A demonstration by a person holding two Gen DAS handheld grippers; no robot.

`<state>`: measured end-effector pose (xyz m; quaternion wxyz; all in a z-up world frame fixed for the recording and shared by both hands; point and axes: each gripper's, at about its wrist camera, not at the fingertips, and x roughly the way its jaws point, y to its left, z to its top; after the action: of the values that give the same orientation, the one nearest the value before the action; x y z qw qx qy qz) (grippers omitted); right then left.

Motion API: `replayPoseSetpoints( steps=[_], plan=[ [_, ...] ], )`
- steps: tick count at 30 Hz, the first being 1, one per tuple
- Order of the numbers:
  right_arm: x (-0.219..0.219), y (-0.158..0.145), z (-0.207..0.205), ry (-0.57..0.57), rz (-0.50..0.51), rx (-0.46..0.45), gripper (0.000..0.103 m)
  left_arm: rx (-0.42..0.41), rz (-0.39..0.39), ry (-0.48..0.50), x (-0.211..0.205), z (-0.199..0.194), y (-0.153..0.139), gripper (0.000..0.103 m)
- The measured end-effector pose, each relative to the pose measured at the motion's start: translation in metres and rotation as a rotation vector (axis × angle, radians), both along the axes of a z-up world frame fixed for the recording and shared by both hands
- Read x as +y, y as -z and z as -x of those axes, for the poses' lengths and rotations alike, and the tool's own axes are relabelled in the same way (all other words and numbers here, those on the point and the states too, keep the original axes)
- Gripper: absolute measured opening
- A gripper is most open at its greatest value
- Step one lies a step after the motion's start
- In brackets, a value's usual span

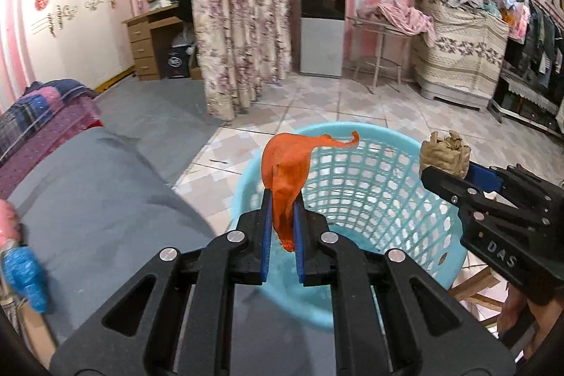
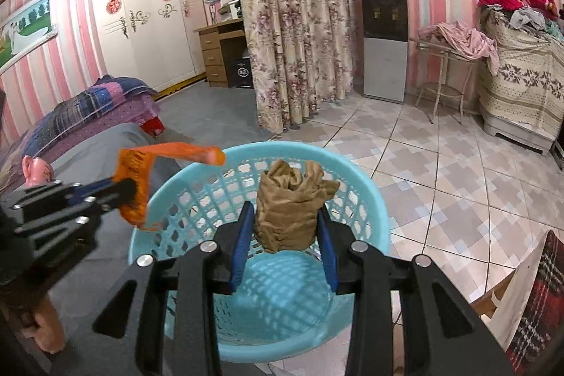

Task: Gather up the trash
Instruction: 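Carry the brown paper and orange bag over the blue basket with both grippers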

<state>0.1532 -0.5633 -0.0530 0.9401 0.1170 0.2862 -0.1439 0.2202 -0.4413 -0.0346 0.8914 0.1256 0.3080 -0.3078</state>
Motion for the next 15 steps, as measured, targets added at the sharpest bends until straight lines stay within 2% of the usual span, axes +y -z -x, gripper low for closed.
replayPoseSetpoints(
  steps=[2,4,6,8,10,12,15],
  plan=[
    [-0.004,0.001,0.001,0.007,-0.009,-0.002,0.035,0.007,-0.012,0.013,-0.009,-0.005,0.006,0.01],
    [-0.006,0.002,0.002,0.012,-0.012,-0.002,0.035,0.025,-0.012,0.021,-0.013,-0.01,0.011,0.017],
    [-0.006,0.003,0.001,0.013,-0.016,-0.001,0.035,0.038,-0.007,0.018,-0.012,-0.015,0.013,0.053],
    [-0.005,0.004,-0.001,0.01,-0.015,0.001,0.035,0.022,0.003,0.001,-0.009,-0.017,0.012,0.064],
    [-0.005,0.005,-0.001,0.01,-0.011,0.005,0.035,0.011,-0.009,-0.019,-0.005,-0.02,0.012,0.064],
    [-0.003,0.006,-0.003,0.011,-0.006,0.012,0.035,0.005,-0.007,-0.051,0.002,-0.025,0.01,0.075],
    [0.0,0.007,-0.006,0.011,-0.008,0.012,0.035,-0.017,0.022,-0.11,0.024,-0.033,0.002,0.084]
  ],
)
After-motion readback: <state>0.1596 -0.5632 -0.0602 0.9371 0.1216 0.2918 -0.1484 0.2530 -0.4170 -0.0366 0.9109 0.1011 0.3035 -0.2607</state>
